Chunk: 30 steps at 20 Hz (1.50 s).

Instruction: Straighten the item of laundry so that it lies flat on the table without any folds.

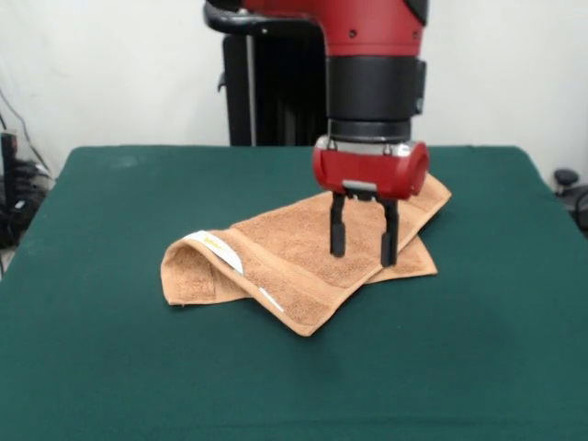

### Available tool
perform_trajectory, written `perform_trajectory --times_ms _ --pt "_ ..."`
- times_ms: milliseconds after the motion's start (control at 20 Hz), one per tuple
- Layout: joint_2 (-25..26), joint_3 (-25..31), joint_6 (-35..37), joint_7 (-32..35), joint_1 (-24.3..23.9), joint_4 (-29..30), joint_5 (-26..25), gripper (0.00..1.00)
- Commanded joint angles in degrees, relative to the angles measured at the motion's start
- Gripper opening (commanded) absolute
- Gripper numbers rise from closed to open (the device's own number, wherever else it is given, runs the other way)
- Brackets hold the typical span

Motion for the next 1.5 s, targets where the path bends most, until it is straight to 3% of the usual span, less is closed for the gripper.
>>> perform_trajectory --times_ms 50,500,900,1500 --pt "6.27 -4.58 -3.77 13.54 4.92 -5.83 7.71 1.0" --pt "11.03 -12.08 -1.29 11.87 9.06 -12.43 14.6 1.0" --pt "11.54 -18.71 3.58 10.37 11.44 -10.73 17.79 1.0" --pt "18.55 -16.37 3.62 6.95 9.04 -11.32 20.83 1.0"
